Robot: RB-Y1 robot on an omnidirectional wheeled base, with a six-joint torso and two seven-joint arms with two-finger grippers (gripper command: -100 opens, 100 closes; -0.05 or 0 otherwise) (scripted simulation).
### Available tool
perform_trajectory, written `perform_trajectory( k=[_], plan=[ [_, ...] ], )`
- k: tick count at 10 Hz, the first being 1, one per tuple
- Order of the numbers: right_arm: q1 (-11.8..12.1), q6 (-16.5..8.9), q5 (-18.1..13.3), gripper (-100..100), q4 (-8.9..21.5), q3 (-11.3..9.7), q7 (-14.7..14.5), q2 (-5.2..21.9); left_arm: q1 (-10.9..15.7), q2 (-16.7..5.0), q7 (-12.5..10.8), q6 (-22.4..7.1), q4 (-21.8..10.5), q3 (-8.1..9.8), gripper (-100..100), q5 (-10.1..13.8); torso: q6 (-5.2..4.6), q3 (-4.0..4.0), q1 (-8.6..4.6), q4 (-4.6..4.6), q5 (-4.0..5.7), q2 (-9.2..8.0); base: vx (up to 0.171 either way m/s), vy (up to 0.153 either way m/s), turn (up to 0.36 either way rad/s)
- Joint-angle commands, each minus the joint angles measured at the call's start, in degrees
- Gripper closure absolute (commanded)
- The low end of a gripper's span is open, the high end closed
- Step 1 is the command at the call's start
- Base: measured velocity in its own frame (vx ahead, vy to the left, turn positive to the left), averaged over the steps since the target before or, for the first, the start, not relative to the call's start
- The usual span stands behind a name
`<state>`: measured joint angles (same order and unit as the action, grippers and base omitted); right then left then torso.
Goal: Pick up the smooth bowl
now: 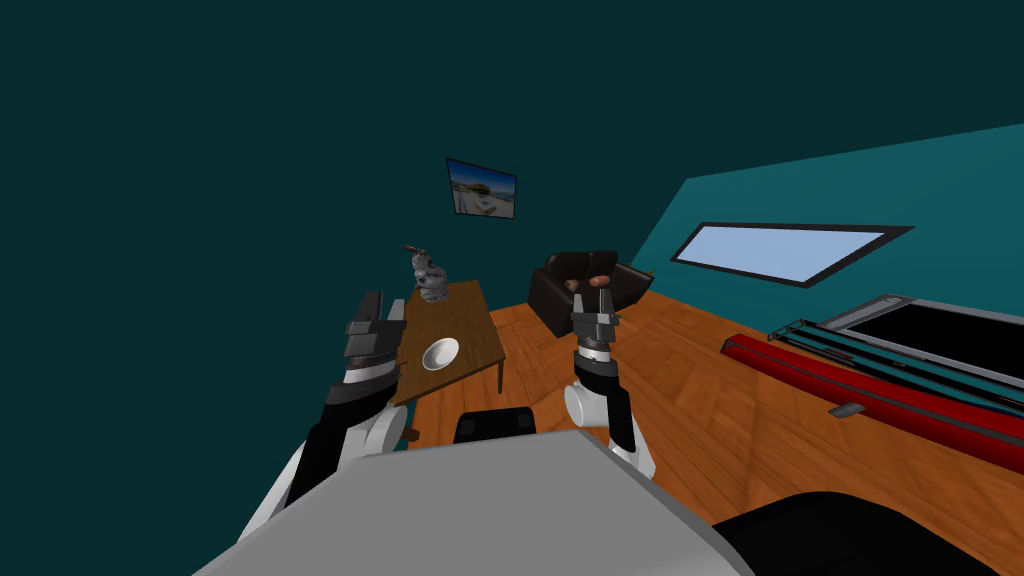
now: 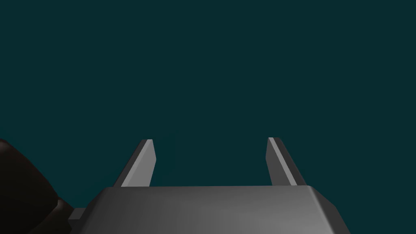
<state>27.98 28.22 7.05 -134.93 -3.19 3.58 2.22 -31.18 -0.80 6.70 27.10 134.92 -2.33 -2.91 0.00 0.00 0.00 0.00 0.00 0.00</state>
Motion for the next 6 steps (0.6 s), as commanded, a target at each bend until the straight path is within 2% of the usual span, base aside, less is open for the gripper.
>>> perform_trajectory(
  k=[1, 2, 6],
  plan=[
    [0.0, 0.0, 0.0, 0, 0.0, 0.0, 0.0, 0.0, 1.15, -1.69, -0.18, -2.58, -1.32, -0.18, -100, 0.09, 0.0, 0.0, 0.0, 0.0, 0.0, 0.0, -0.002, -0.046, -0.021],
    [0.0, 0.0, 0.0, 0, 0.0, 0.0, 0.0, 0.0, 1.15, -1.69, -0.18, -2.58, -1.32, -0.18, -100, 0.09, -0.01, 0.0, -0.14, 0.0, 0.02, 0.0, -0.011, -0.053, -0.003],
    [0.0, 0.0, 0.0, 0, 0.0, 0.0, 0.0, 0.0, 3.73, -4.08, -0.62, -8.44, -4.56, -0.43, -100, 0.34, -0.01, 0.01, -0.17, 0.0, 0.04, -0.02, -0.01, -0.044, -0.012]
  ],
)
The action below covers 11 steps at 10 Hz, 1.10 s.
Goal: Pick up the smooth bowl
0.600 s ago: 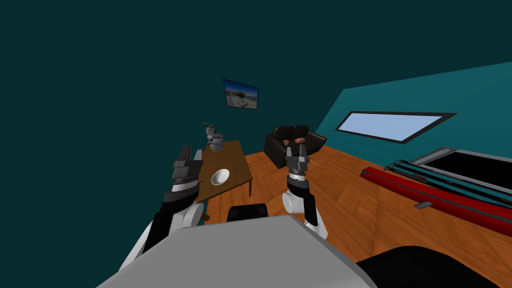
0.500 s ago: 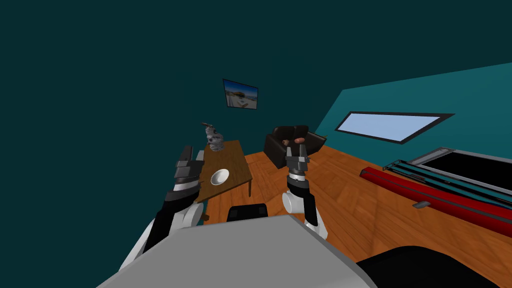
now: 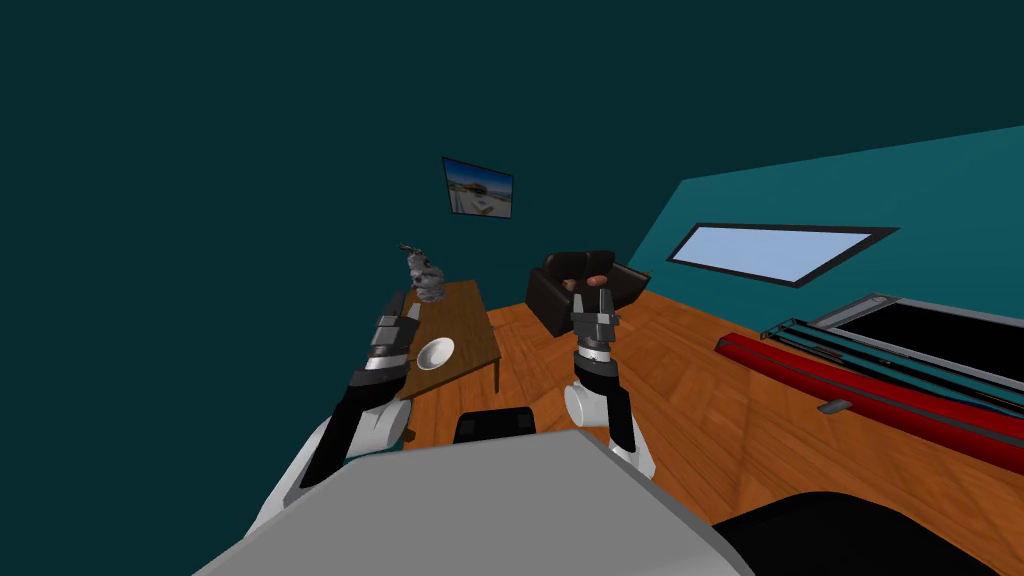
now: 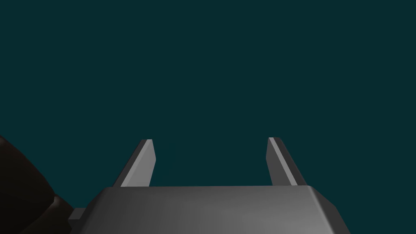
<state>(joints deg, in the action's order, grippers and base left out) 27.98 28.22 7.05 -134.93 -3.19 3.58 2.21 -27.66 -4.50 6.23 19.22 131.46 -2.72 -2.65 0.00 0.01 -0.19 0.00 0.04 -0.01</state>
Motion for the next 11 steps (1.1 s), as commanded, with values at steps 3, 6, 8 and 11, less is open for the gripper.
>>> perform_trajectory(
  k=[3, 6, 8, 11],
  plan=[
    [0.0, 0.0, 0.0, 0, 0.0, 0.0, 0.0, 0.0, 2.75, -1.78, -0.64, -5.75, -4.49, -0.14, -100, 0.36, -0.01, -0.01, 0.0, 0.0, 0.0, 0.01, -0.006, -0.054, -0.016],
    [0.0, 0.0, 0.0, 0, 0.0, 0.0, 0.0, 0.0, 4.63, -2.49, -1.02, -10.56, -7.14, -0.13, -100, 0.62, 0.01, -0.03, 0.08, 0.01, -0.01, 0.04, 0.006, -0.029, -0.015],
    [0.0, 0.0, 0.0, 0, 0.0, 0.0, 0.0, 0.0, 5.6, -2.79, -1.23, -12.79, -8.58, -0.09, -100, 0.77, 0.0, -0.03, 0.15, 0.01, -0.03, 0.05, 0.006, -0.008, -0.02],
    [0.0, 0.0, 0.0, 0, 0.0, 0.01, 0.0, 0.0, 7.57, -3.29, -1.68, -17.42, -11.68, 0.03, -100, 1.11, 0.01, -0.02, 0.16, 0.01, -0.03, 0.04, 0.004, -0.008, -0.009]
  ],
)
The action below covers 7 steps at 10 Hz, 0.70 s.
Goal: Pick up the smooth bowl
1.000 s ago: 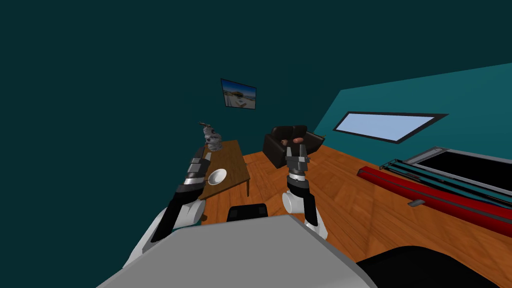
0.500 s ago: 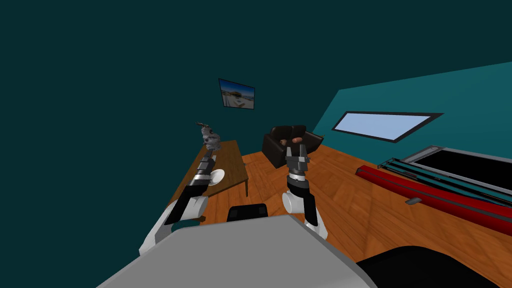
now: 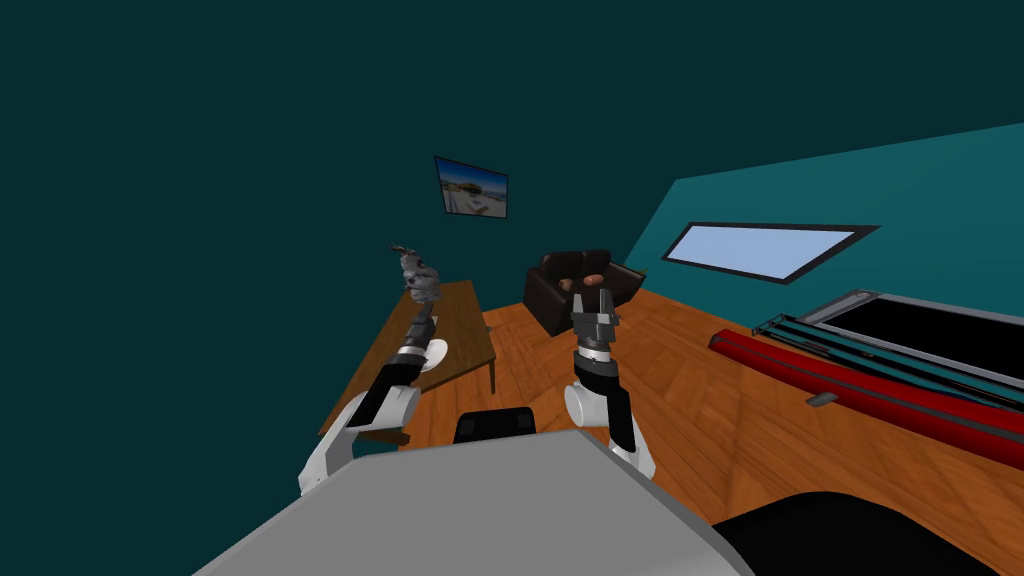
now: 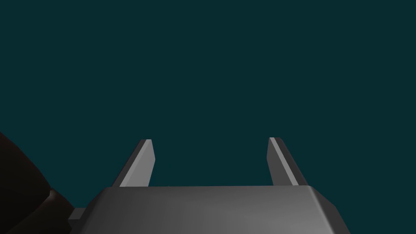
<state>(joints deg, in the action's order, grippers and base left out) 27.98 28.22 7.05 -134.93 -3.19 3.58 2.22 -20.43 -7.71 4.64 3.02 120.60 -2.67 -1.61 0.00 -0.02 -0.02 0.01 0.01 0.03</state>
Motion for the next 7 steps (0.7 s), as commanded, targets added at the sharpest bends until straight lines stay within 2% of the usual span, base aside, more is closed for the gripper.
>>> perform_trajectory(
  k=[1, 2, 6, 7],
  plan=[
    [0.0, 0.0, 0.0, 0, 0.0, 0.0, 0.0, 0.0, 1.35, -0.27, -0.33, -2.86, -2.47, 0.07, -100, 0.25, 0.0, 0.0, 0.0, 0.0, 0.0, 0.0, 0.006, -0.009, -0.024],
    [0.0, 0.0, 0.0, 0, 0.0, 0.0, 0.0, 0.0, 1.35, -0.27, -0.33, -3.6, -2.47, 0.07, -100, 0.25, 0.0, -0.01, 0.0, 0.0, 0.0, 0.01, 0.003, -0.005, -0.013],
    [0.0, 0.0, 0.0, 0, 0.0, 0.0, 0.0, 0.0, 4.35, -0.62, -1.09, -10.6, -7.68, 0.42, -100, 0.89, 0.01, 0.01, 0.02, 0.0, -0.01, -0.01, 0.0, 0.0, 0.0],
    [0.0, 0.0, 0.0, 0, 0.0, 0.0, 0.0, 0.0, 4.35, -0.62, -1.09, -10.89, -7.68, 0.42, -100, 0.89, 0.01, 0.01, 0.03, 0.0, -0.01, -0.01, 0.0, 0.0, 0.0]
  ],
)
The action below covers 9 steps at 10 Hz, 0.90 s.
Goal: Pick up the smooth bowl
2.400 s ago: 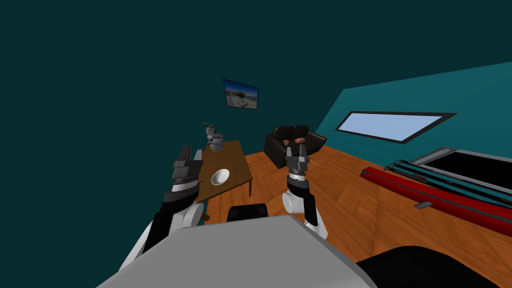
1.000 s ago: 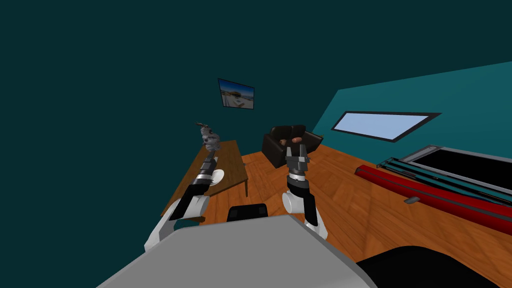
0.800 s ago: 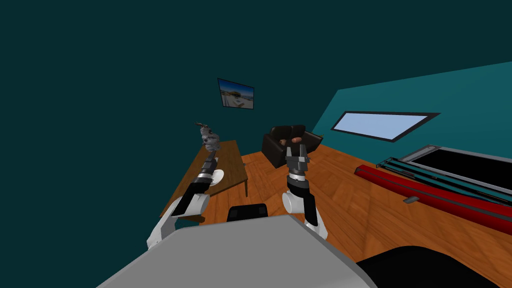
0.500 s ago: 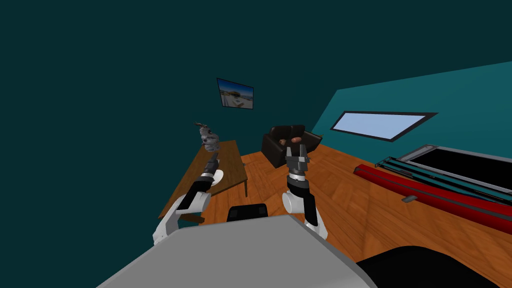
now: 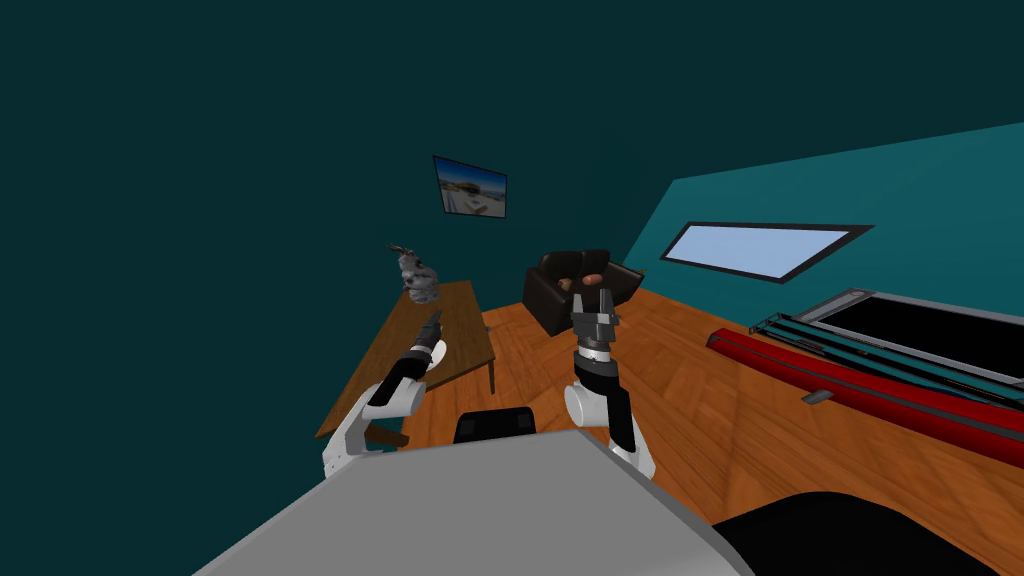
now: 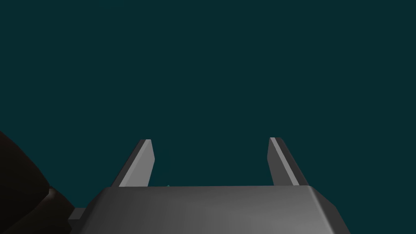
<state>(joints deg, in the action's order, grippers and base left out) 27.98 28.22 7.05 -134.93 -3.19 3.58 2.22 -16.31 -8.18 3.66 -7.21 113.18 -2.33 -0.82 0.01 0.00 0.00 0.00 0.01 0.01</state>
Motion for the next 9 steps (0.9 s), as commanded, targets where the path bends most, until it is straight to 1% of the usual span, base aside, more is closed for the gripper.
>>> perform_trajectory(
  k=[1, 2, 3, 4, 5, 6, 8, 9],
  plan=[
    [0.0, 0.0, 0.0, 0, 0.0, 0.0, 0.0, 0.0, 1.22, -0.2, -0.36, -2.86, -2.07, 0.21, -100, 0.34, 0.0, 0.0, 0.0, 0.0, 0.0, 0.0, 0.0, 0.0, 0.0],
    [0.0, 0.0, 0.0, 0, 0.0, 0.0, 0.0, 0.0, 2.17, -0.23, -0.63, -4.45, -3.91, 0.37, -100, 0.59, 0.0, 0.0, 0.02, 0.0, -0.01, 0.0, 0.0, 0.0, 0.0],
    [0.0, 0.0, 0.0, 0, 0.0, 0.0, 0.0, 0.0, 2.17, -0.23, -0.63, -5.55, -3.91, 0.37, -100, 0.59, 0.0, -0.01, 0.02, 0.0, -0.01, 0.01, 0.0, 0.0, 0.0],
    [0.0, 0.0, 0.0, 0, 0.0, 0.0, 0.0, 0.0, 3.1, -0.22, -0.89, -7.97, -5.77, 0.53, -100, 0.84, 0.0, 0.0, 0.02, 0.0, 0.0, 0.0, 0.0, 0.0, 0.0],
    [0.0, 0.0, 0.0, 0, 0.0, 0.0, 0.0, 0.0, 4.01, -0.18, -1.16, -9.34, -7.64, 0.71, -100, 1.09, 0.0, 0.0, 0.01, 0.0, -0.01, 0.0, -0.005, 0.006, 0.018],
    [0.0, 0.0, 0.0, 0, 0.0, 0.0, 0.0, 0.0, 4.01, -0.18, -1.16, -10.36, -7.64, 0.71, -100, 1.09, 0.0, 0.0, 0.04, 0.0, -0.01, 0.0, 0.0, 0.0, 0.0],
    [0.0, 0.0, 0.0, 0, 0.0, 0.0, 0.0, 0.0, 5.77, -0.01, -1.69, -14.26, -11.24, 1.09, -100, 1.61, 0.0, 0.01, 0.02, 0.0, 0.0, -0.01, -0.003, 0.005, 0.008],
    [0.0, 0.0, 0.0, 0, 0.0, 0.0, 0.0, 0.0, 5.77, -0.01, -1.69, -15.0, -11.35, 1.09, -100, 1.61, 0.0, 0.01, 0.03, 0.0, -0.01, -0.01, -0.006, 0.01, 0.015]
  ],
)
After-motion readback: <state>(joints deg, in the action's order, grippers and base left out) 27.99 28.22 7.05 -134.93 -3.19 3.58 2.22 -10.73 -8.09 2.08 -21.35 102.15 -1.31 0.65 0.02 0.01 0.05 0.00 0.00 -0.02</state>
